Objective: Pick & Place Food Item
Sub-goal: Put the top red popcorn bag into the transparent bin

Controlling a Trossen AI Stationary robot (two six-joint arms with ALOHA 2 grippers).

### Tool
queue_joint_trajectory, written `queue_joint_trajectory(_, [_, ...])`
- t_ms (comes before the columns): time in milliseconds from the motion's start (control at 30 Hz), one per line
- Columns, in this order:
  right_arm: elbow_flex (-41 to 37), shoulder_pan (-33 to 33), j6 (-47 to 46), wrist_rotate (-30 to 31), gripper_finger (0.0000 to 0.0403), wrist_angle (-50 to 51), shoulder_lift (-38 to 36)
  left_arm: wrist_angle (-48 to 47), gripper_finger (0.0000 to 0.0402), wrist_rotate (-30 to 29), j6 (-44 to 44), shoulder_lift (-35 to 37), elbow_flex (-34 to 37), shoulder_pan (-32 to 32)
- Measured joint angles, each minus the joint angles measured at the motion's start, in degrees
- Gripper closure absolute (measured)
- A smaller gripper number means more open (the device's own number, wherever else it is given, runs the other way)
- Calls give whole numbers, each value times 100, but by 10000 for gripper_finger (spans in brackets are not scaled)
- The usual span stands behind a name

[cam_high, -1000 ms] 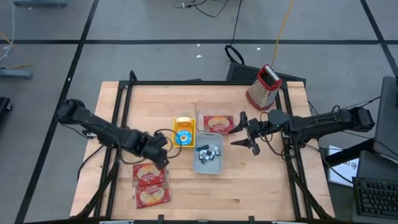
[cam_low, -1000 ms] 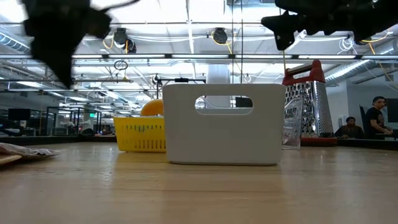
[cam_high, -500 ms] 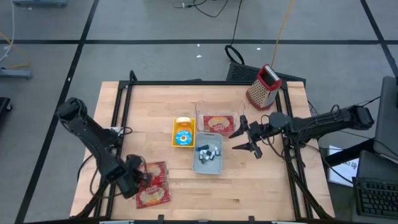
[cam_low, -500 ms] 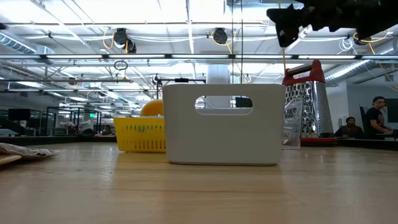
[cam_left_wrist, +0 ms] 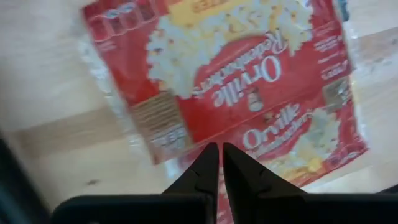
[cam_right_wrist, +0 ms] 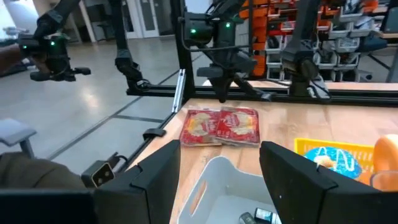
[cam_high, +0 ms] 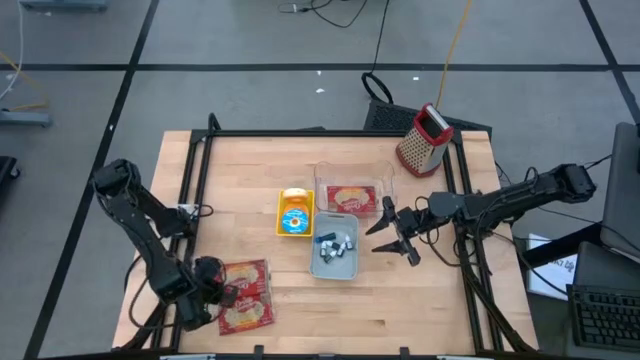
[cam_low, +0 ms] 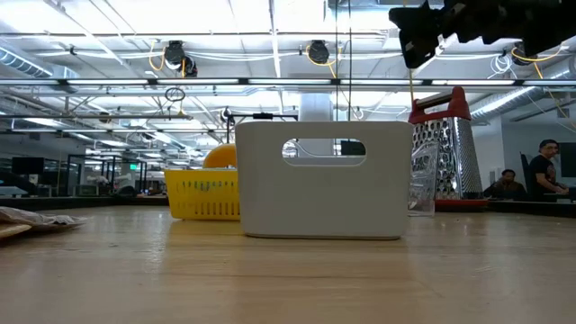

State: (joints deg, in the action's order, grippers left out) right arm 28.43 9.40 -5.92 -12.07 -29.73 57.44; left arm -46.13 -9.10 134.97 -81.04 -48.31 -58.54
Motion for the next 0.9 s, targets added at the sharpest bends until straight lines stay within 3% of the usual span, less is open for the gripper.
queue_joint_trajectory(200, [2,108,69,4,195,-271,53,19,354,-54,-280,-450,0,204])
queue_joint_trajectory(400, [2,178,120,2,195,-209,53,473,294,242,-1600,-1105,-14,182])
queue_joint_trajectory(567, [2,176,60,4,195,-105,55,389,267,492,-1664,-1111,-24,201])
queue_joint_trajectory(633, [2,176,60,11,195,-55,55,263,263,-35,-1621,-1003,-6,182])
queue_joint_trajectory(767, [2,176,61,98,195,-44,55,65,261,-1642,-2080,-939,5,271])
queue_joint_trajectory(900, [2,176,23,440,195,3,55,-57,260,-2139,-3214,-944,2,639])
